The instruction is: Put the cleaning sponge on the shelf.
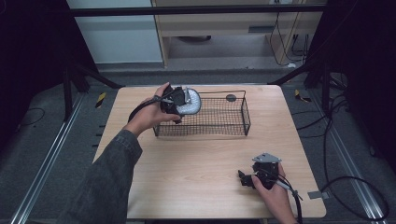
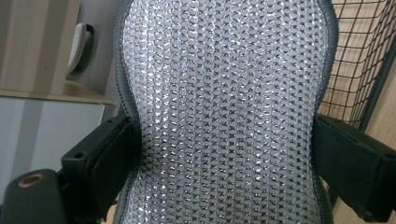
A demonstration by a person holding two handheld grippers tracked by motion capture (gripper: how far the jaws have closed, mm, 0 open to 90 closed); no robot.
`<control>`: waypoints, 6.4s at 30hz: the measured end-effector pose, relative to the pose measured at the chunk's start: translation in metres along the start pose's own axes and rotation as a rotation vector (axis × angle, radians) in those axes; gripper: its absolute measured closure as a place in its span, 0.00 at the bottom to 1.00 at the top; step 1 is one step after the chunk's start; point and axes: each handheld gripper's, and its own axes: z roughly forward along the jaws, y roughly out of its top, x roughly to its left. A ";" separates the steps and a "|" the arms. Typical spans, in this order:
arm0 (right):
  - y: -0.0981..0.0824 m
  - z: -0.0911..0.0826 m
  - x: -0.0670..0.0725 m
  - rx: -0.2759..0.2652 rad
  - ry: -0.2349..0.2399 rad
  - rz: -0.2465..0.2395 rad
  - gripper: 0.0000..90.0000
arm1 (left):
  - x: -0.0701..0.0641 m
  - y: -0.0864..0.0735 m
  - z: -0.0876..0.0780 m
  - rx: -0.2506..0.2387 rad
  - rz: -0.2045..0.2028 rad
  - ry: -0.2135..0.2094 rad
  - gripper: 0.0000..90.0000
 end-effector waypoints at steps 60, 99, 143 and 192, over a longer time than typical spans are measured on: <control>0.000 0.000 0.000 0.000 -0.003 0.002 0.00 | 0.006 -0.017 0.015 -0.056 -0.164 -0.096 0.10; 0.000 0.000 0.001 0.003 -0.004 0.005 0.00 | -0.035 0.003 -0.006 -0.144 -0.285 -0.155 0.04; 0.000 0.000 0.001 0.002 -0.003 0.007 0.00 | -0.099 0.000 -0.033 -0.197 -0.343 -0.132 0.05; 0.000 0.000 0.002 0.002 -0.006 0.012 0.01 | -0.131 -0.102 -0.041 -0.183 -0.582 -0.088 0.04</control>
